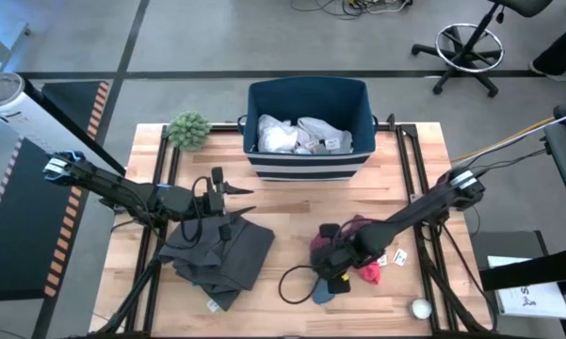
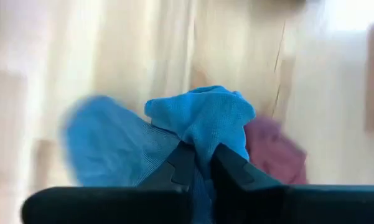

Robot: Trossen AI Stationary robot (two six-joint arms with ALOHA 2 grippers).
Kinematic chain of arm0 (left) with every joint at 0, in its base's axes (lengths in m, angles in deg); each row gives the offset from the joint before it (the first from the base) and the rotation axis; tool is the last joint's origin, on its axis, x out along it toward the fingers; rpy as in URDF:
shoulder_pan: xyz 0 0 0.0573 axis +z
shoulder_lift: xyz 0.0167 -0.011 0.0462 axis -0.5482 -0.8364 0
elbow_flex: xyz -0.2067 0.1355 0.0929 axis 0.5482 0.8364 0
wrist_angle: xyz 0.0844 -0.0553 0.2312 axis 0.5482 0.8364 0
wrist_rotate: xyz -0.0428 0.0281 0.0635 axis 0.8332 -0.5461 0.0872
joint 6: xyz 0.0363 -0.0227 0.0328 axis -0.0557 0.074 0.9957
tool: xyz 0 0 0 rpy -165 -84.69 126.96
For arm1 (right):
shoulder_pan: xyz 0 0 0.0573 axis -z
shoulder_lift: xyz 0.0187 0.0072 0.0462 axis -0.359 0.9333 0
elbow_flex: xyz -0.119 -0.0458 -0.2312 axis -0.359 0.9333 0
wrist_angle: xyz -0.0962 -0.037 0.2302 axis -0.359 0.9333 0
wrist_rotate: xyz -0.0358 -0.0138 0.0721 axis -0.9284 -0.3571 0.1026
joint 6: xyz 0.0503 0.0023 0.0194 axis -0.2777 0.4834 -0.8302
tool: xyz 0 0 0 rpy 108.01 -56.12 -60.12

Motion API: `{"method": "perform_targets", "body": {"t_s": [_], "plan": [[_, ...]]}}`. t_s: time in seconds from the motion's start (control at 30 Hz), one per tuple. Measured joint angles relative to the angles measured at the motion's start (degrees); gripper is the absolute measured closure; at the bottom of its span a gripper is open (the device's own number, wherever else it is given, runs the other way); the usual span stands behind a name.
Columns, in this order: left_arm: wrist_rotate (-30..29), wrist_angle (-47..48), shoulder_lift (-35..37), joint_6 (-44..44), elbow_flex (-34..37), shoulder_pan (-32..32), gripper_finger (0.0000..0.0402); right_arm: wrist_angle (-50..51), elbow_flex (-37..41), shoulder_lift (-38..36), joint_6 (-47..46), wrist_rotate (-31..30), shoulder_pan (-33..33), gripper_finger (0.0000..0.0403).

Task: Sort clothes
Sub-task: Put the blue sock into the blue laundry organizer

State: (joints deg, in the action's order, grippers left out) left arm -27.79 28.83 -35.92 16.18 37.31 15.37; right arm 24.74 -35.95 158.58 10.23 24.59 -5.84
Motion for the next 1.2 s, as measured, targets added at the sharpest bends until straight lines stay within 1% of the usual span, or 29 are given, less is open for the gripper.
{"method": "perform_targets", "body": {"t_s": [0.07,0.13,0.27,0.33,0.43,0.53,0.67,0.8,0.93,1.0,1.13,1.2], "plan": [[0.0,0.1,0.1,0.0,0.0,-0.1,0.0231,0.6,-1.9,-2.0,1.3,-1.0,0.0,0.0398],[0.0,0.6,0.1,0.0,0.0,-0.2,0.0230,0.7,-4.0,-4.0,3.1,-3.5,0.0,0.0397],[0.0,0.9,0.1,0.0,0.0,-0.4,0.0227,0.8,-7.3,-8.3,7.2,-11.7,1.5,0.0398],[0.0,0.8,0.1,0.0,0.0,-0.5,0.0226,1.0,-8.3,-10.8,8.6,-16.6,3.0,0.0398],[0.0,0.6,0.1,0.0,0.0,-0.5,0.0229,0.6,-9.2,-14.3,10.6,-21.8,6.3,0.0399],[0.1,0.6,0.1,0.0,0.0,-0.5,0.0235,-1.3,-10.0,-17.6,13.7,-24.8,10.8,0.0399],[0.1,0.6,0.0,0.0,0.0,-0.5,0.0242,-7.9,-10.0,-20.9,19.8,-24.5,17.7,0.0399],[0.1,0.2,0.0,-0.5,0.0,-0.5,0.0248,-15.6,-9.9,-22.6,26.5,-23.4,24.5,0.0400],[0.1,-2.5,-0.4,-2.1,0.0,-0.5,0.0250,-24.6,-9.9,-23.2,31.6,-20.0,31.4,0.0400],[0.2,-3.4,-0.6,-2.0,0.0,-0.5,0.0256,-27.2,-9.9,-23.2,33.4,-18.7,34.9,0.0400],[0.8,-3.6,-0.6,-1.6,0.0,-0.3,0.0296,-29.7,-9.9,-22.0,34.4,-14.5,41.9,0.0400],[3.5,-3.6,-0.6,-1.6,0.0,0.2,0.0327,-29.8,-9.9,-20.9,34.5,-12.9,45.0,0.0400]]}}
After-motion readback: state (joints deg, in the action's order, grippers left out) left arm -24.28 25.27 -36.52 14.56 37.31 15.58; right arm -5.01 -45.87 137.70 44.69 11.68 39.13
